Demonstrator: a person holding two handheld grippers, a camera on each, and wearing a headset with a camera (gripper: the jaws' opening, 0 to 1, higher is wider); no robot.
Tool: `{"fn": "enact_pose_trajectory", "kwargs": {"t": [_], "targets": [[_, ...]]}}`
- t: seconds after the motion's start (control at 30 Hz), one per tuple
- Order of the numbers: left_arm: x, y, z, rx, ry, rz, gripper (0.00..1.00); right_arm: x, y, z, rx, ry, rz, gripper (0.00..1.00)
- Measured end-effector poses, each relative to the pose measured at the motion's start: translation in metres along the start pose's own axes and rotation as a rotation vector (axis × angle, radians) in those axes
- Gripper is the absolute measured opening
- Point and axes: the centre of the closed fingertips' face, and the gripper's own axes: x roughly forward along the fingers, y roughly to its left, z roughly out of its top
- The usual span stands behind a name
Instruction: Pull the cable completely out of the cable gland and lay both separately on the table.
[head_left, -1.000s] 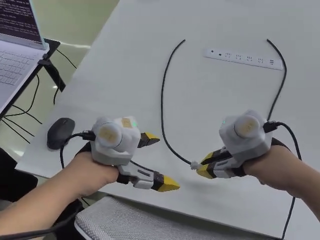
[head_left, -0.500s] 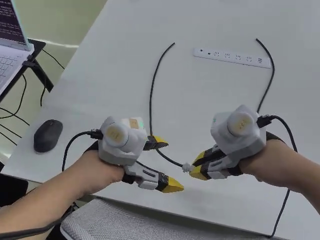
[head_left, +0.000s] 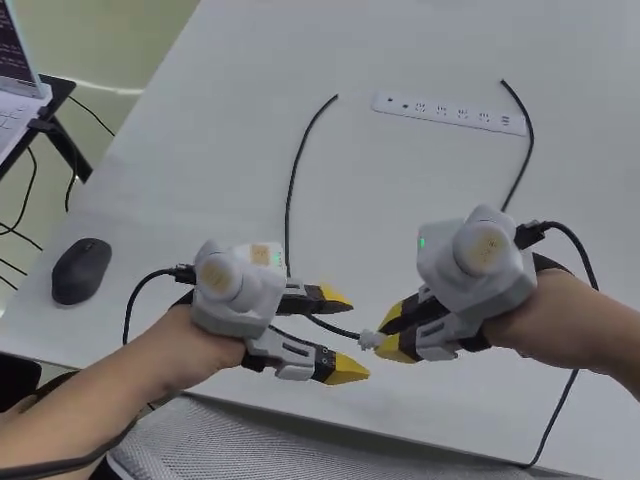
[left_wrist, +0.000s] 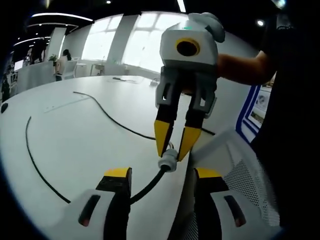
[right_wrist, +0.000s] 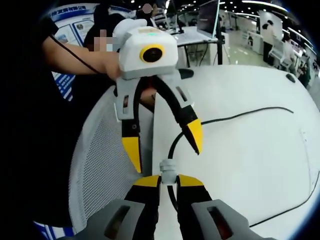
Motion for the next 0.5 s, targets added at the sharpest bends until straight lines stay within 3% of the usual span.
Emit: {"fn": "enact_pose_trajectory", "kwargs": {"t": [0.5], "targets": [[0.003,-0.014,0.001,0.028,0.014,-0.070,0.32,-0.002,0.010,0.001,-0.088,0.026,0.012,0.07]]}}
